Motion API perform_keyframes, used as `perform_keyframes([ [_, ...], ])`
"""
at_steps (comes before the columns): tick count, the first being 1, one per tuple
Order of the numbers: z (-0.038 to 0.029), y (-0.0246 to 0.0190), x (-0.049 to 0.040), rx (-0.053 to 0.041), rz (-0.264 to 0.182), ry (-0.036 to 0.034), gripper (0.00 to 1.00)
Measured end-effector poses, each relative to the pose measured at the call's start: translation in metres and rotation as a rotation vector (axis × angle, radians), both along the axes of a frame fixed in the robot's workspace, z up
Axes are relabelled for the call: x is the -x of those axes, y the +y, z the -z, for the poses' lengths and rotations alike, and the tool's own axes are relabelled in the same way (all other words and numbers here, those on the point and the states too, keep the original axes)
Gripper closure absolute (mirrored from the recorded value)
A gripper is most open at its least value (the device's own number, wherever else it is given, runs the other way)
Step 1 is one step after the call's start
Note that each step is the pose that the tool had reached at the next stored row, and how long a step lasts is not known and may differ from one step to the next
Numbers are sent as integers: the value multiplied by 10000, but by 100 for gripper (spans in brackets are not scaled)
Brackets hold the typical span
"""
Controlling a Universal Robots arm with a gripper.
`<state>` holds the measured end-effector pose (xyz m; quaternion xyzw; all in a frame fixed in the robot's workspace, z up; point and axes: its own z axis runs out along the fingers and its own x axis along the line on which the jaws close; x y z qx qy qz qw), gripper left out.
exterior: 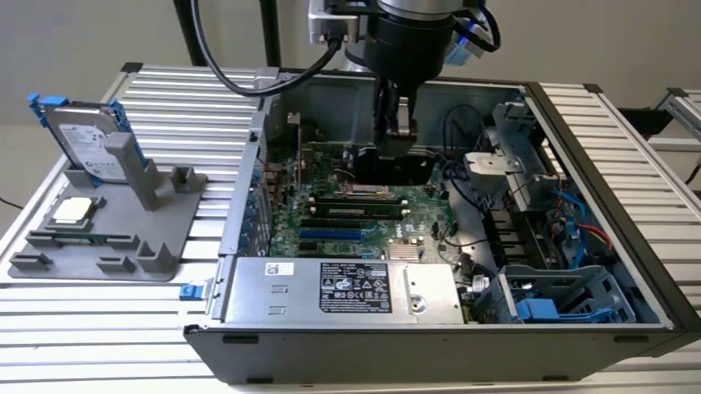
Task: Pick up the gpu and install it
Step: 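Insert the gpu into the slot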
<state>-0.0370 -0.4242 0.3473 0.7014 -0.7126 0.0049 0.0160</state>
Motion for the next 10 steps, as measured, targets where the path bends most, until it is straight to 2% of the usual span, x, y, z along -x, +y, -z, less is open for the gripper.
perform_keyframes([
  [10, 55, 0, 0, -1, 1, 0, 100],
])
